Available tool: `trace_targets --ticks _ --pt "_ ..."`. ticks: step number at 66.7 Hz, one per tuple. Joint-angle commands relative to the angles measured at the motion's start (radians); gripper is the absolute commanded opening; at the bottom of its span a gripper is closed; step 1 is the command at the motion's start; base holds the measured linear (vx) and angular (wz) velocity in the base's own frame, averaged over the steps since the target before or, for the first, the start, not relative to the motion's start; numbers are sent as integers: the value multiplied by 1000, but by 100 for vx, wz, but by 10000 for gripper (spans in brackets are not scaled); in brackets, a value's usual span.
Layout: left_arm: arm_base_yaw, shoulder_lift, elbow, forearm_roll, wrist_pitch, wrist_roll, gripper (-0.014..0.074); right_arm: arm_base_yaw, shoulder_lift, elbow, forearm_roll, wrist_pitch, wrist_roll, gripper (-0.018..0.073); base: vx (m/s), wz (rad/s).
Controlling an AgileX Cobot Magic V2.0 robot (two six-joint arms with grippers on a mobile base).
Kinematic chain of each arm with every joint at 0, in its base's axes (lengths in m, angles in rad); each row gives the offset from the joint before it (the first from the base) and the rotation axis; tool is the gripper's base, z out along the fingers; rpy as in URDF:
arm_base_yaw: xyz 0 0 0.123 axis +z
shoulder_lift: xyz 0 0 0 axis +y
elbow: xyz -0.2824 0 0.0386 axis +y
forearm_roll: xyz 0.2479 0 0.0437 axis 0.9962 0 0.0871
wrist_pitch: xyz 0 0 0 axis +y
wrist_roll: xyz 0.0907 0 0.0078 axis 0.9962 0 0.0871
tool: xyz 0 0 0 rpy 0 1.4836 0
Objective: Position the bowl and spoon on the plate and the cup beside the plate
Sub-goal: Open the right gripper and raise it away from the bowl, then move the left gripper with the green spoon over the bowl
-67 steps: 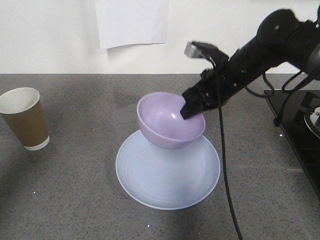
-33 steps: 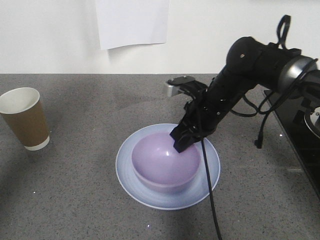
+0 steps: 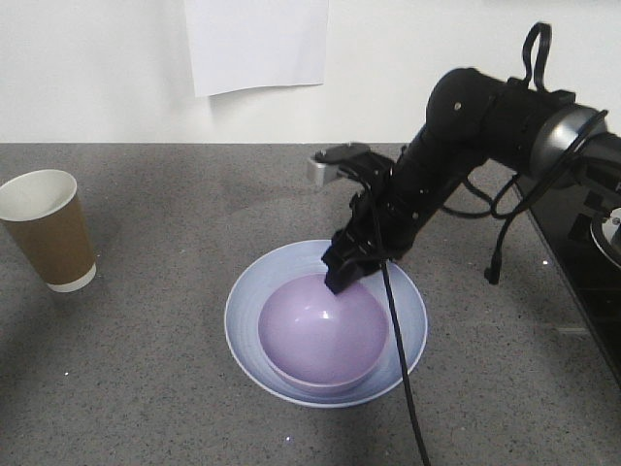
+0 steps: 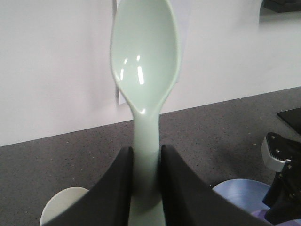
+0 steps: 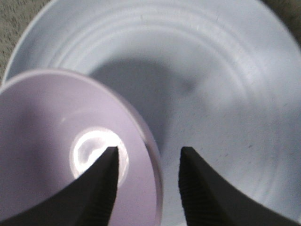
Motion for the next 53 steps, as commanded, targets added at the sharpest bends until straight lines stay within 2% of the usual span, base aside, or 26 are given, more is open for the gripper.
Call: trace_targets --ticks 1,18,26,37,45,47,48,53 --pt "-4 -8 -26 -19 -67 0 -6 -2 -52 -100 15 3 15 361 0 0" --pt "-4 -8 -26 -19 -59 0 -6 -5 -71 -426 -64 63 141 333 0 0" --pt "-4 -8 -26 -21 -38 0 -6 -5 -128 -549 -104 45 145 219 0 0" --pt "-4 2 -26 -25 14 0 -6 -5 -265 -622 -219 -50 137 -15 0 0" --pt "-4 41 -26 -72 85 10 -6 -5 -388 -622 -301 -108 157 -9 0 0" --pt "-4 58 -26 -94 102 23 -6 -5 -423 -622 -318 -115 165 -8 0 0" --pt "-5 169 -26 -312 212 153 -6 -5 -588 -622 -400 -107 189 -5 0 0" --pt "-5 217 -26 -412 252 202 -6 -5 -631 -622 -448 -77 196 -5 0 0"
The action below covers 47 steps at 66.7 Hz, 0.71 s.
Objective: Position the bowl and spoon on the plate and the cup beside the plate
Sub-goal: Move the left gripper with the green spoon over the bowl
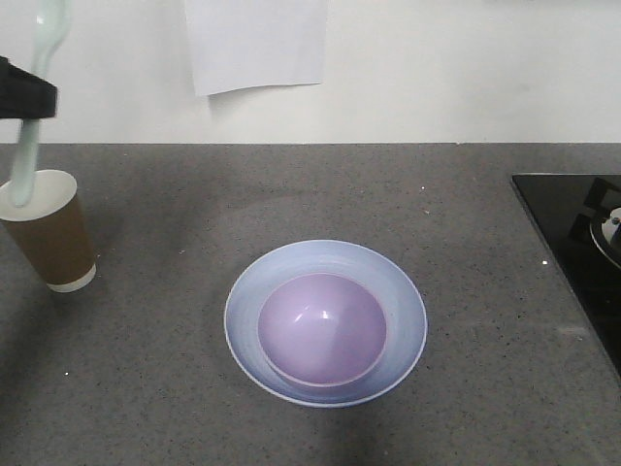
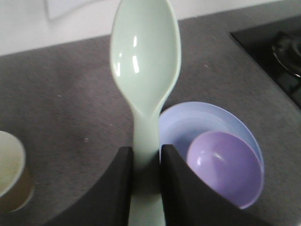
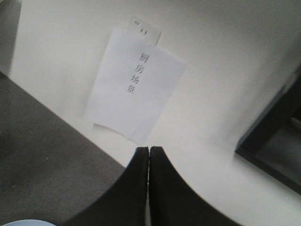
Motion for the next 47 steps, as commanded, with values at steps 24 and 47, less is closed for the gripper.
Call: trace_targets --ticks 24,47 --pt "-220 209 -26 -176 20 80 -7 -5 -115 -20 -371 98 97 -5 0 0" --pt "-481 347 -26 145 23 -74 -7 -5 -115 -20 -377 98 139 -5 0 0"
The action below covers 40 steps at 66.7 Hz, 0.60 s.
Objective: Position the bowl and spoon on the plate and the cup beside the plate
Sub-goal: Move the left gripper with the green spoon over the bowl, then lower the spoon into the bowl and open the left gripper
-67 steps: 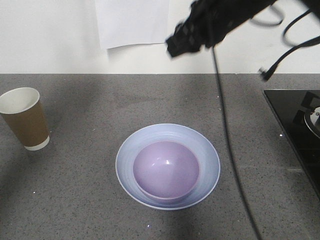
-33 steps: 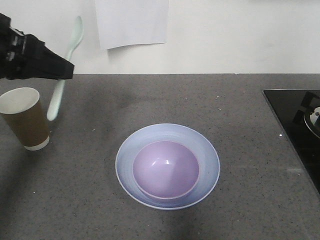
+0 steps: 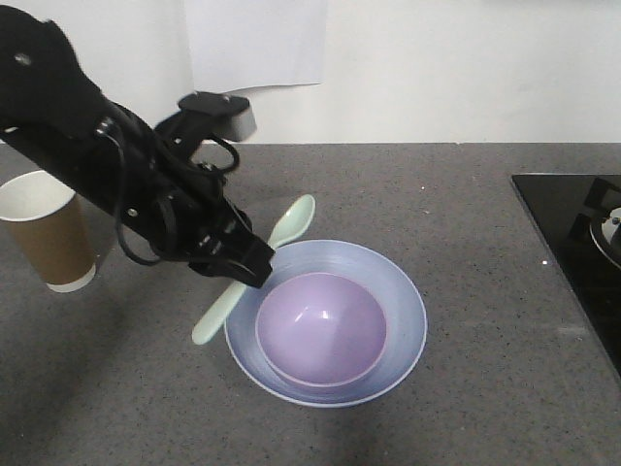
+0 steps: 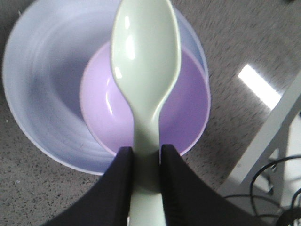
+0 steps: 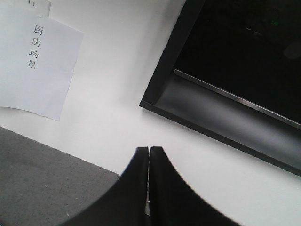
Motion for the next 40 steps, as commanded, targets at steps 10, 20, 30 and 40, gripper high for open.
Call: trace_targets --ticks 10,20,30,40 --pt "-97 24 -26 21 -33 -31 -7 -5 -8 -15 -19 -10 4 -5 0 0" --pt "-127 42 -27 23 -42 -30 -7 -5 -8 -15 -19 -10 4 -5 0 0" --pt "-126 42 -27 23 -46 -29 -7 -5 -8 -15 -20 -10 4 -5 0 0" --pt "-126 42 -27 36 -54 -28 -6 -5 -8 -15 -20 -10 3 -5 0 0"
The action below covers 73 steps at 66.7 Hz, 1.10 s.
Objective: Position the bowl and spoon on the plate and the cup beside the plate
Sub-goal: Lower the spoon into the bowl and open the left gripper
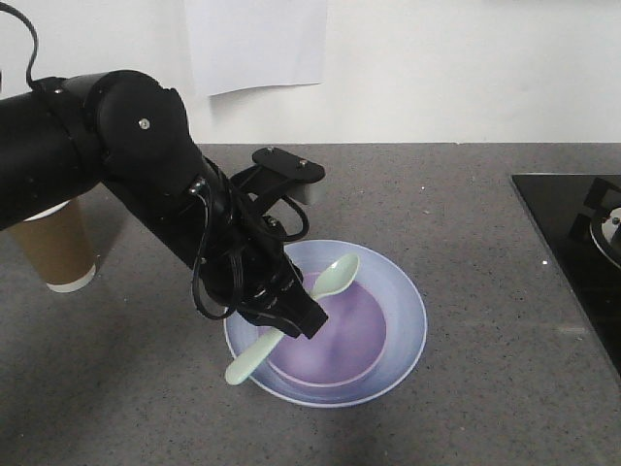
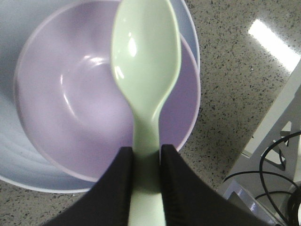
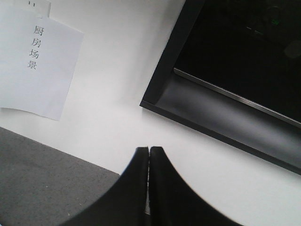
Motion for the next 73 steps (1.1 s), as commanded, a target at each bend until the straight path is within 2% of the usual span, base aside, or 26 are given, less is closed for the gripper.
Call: trace_targets --ticks 1,34,73 --pt "-3 -38 -27 -20 -34 -11 -6 -5 -8 -15 -20 -10 -2 -5 0 0" --pt "-3 -38 -27 -17 -32 -13 45 -5 -8 -15 -20 -10 -1 -5 0 0" --pt "-3 -38 -27 -17 -38 -13 311 -5 -8 -15 -20 -10 -1 -5 0 0"
